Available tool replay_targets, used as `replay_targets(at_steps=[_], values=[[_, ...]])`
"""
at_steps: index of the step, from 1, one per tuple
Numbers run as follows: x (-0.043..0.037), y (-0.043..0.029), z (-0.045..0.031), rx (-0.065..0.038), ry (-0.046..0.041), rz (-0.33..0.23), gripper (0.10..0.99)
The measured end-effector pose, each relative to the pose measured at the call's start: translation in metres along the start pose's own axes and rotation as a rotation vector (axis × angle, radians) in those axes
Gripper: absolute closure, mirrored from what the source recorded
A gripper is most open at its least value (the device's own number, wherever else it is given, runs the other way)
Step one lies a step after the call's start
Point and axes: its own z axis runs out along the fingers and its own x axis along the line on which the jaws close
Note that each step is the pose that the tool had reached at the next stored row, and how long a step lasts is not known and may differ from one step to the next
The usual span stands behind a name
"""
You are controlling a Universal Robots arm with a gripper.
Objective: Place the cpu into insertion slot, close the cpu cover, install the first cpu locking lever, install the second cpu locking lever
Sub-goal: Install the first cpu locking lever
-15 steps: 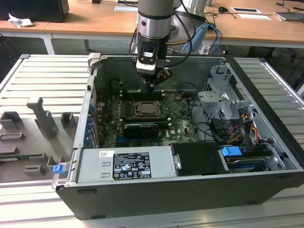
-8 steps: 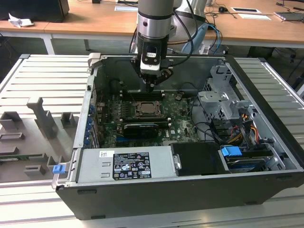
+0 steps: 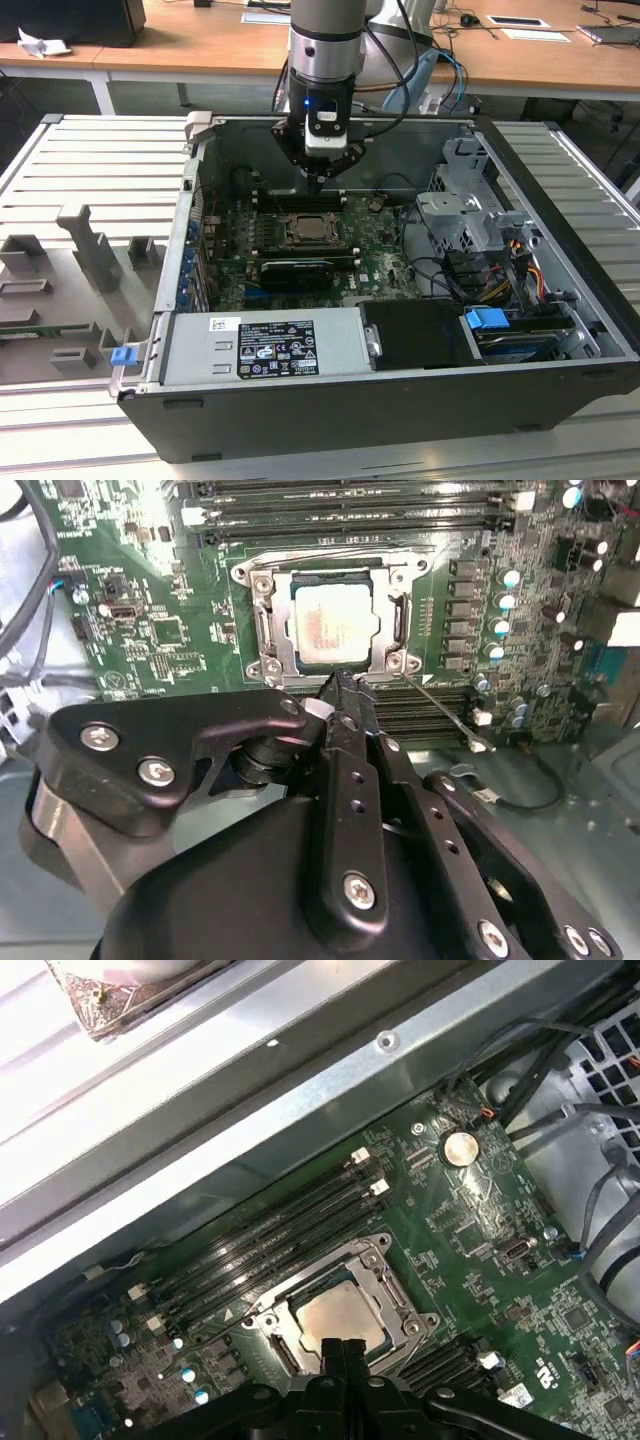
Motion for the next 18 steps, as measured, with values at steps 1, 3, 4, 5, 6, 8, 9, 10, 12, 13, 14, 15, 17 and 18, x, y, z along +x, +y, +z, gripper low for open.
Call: replay_targets(at_steps=[1, 3, 4, 5, 6, 8, 9, 10, 12, 13, 14, 15, 17, 18], values=[[0.0000, 0.0000, 0.0000, 0.000, 0.0008, -0.036, 0.980], [0.0000, 0.0000, 0.0000, 0.000, 0.0013, -0.064, 0.980], [0.0000, 0.0000, 0.0000, 0.001, 0.0017, -0.081, 0.980], [0.0000, 0.0000, 0.0000, 0.001, 0.0020, -0.092, 0.980], [0.0000, 0.0000, 0.0000, 0.001, 0.0022, -0.103, 0.980], [0.0000, 0.0000, 0.0000, 0.001, 0.0028, -0.132, 0.980], [0.0000, 0.0000, 0.0000, 0.001, 0.0031, -0.146, 0.980], [0.0000, 0.0000, 0.0000, 0.001, 0.0036, -0.167, 0.980], [0.0000, 0.0000, 0.0000, 0.002, 0.0042, -0.197, 0.980], [0.0000, 0.0000, 0.0000, 0.002, 0.0045, -0.208, 0.980], [0.0000, 0.0000, 0.0000, 0.002, 0.0048, -0.223, 0.980], [0.0000, 0.0000, 0.0000, 0.002, 0.0050, -0.236, 0.980], [0.0000, 0.0000, 0.0000, 0.002, 0.0057, -0.264, 0.980], [0.0000, 0.0000, 0.0000, 0.002, 0.0062, -0.288, 0.980]])
